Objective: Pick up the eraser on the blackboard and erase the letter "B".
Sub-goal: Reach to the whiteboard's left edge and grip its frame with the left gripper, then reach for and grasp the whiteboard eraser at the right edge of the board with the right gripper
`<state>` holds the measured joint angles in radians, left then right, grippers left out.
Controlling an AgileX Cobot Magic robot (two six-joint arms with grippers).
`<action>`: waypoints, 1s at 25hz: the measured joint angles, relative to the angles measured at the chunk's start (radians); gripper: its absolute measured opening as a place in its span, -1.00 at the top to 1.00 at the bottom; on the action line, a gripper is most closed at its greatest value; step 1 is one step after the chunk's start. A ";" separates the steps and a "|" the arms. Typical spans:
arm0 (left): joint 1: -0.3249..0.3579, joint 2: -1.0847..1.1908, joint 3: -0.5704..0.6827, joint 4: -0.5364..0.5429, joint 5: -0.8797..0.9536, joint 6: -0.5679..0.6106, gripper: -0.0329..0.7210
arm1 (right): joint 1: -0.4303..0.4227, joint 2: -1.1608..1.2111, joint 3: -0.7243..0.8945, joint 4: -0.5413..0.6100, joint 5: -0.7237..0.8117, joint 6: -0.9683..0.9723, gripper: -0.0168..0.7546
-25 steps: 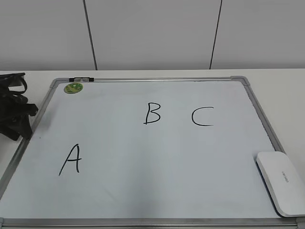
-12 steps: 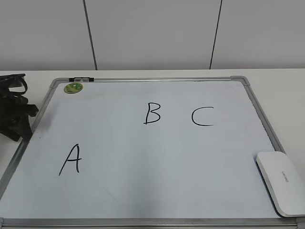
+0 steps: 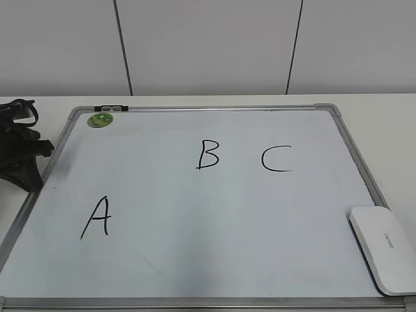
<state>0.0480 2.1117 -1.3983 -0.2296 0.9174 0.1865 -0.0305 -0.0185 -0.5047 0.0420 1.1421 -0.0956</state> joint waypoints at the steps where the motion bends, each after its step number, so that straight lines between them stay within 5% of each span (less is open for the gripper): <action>1: 0.001 0.000 0.000 -0.004 0.001 0.000 0.87 | 0.000 0.000 0.000 0.001 0.000 0.000 -0.58; 14: 0.001 0.000 -0.002 -0.007 0.008 -0.002 0.88 | 0.000 0.035 -0.006 0.005 -0.013 -0.045 -0.58; 25: 0.001 0.000 -0.002 -0.007 0.008 -0.002 0.88 | 0.000 0.462 -0.024 0.023 -0.075 -0.096 -0.58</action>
<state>0.0494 2.1117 -1.4006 -0.2361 0.9254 0.1846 -0.0305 0.4436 -0.5285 0.0652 1.0667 -0.1914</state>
